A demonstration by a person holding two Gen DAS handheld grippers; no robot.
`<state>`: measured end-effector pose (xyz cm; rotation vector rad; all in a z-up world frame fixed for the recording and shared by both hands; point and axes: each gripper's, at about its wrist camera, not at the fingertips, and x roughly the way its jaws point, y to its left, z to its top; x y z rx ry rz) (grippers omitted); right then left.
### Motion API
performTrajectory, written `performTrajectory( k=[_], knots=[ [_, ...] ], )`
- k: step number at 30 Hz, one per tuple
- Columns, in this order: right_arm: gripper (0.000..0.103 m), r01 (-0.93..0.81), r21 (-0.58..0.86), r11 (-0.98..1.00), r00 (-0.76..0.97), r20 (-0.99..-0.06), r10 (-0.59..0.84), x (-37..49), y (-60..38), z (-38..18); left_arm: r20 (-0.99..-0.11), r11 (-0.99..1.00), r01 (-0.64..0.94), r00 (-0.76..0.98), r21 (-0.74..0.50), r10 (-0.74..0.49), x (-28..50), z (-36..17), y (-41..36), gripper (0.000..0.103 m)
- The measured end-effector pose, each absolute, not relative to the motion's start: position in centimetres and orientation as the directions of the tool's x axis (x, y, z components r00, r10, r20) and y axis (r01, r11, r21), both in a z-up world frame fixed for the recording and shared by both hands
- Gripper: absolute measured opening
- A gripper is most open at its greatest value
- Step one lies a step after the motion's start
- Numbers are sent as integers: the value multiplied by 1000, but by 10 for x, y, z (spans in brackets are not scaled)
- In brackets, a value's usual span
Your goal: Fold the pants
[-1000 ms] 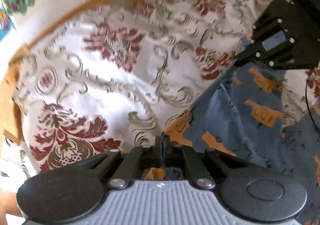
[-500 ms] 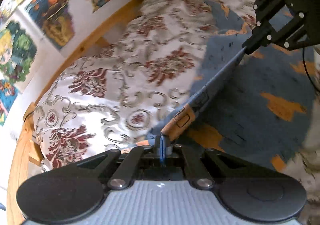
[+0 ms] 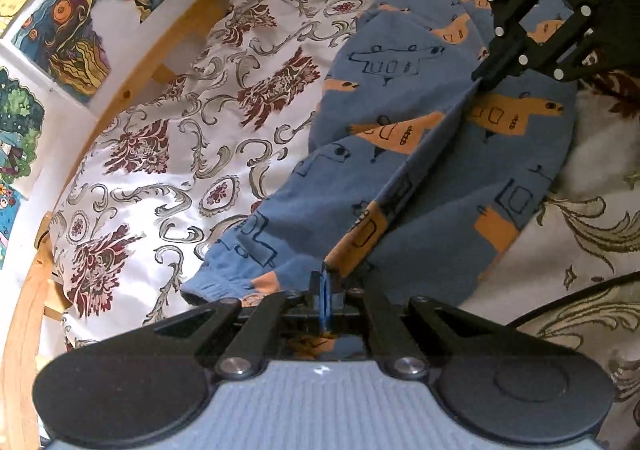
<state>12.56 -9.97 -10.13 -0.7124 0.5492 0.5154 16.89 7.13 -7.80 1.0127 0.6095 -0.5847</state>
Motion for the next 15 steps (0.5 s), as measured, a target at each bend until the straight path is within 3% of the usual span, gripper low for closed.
performTrajectory(
  k=[3, 7, 8, 11, 15],
  knots=[
    [21, -587, -475, 656, 753, -619, 226, 128, -102, -107, -697, 401, 690, 700, 603, -155, 168, -79, 71, 1],
    [21, -573, -506, 645, 766, -610, 201, 130, -106, -111, -702, 400, 692, 696, 601, -152, 170, -79, 71, 1],
    [20, -571, -513, 641, 769, -607, 199, 130, -106, -112, -701, 398, 692, 697, 602, -151, 169, -79, 71, 1],
    [0, -564, -512, 648, 774, -602, 198, 135, -107, -113, -699, 395, 689, 700, 608, -147, 168, -79, 72, 1],
    [0, -547, -549, 632, 798, -569, 196, 124, -107, -103, -691, 392, 684, 707, 615, -150, 165, -78, 73, 1]
  ],
)
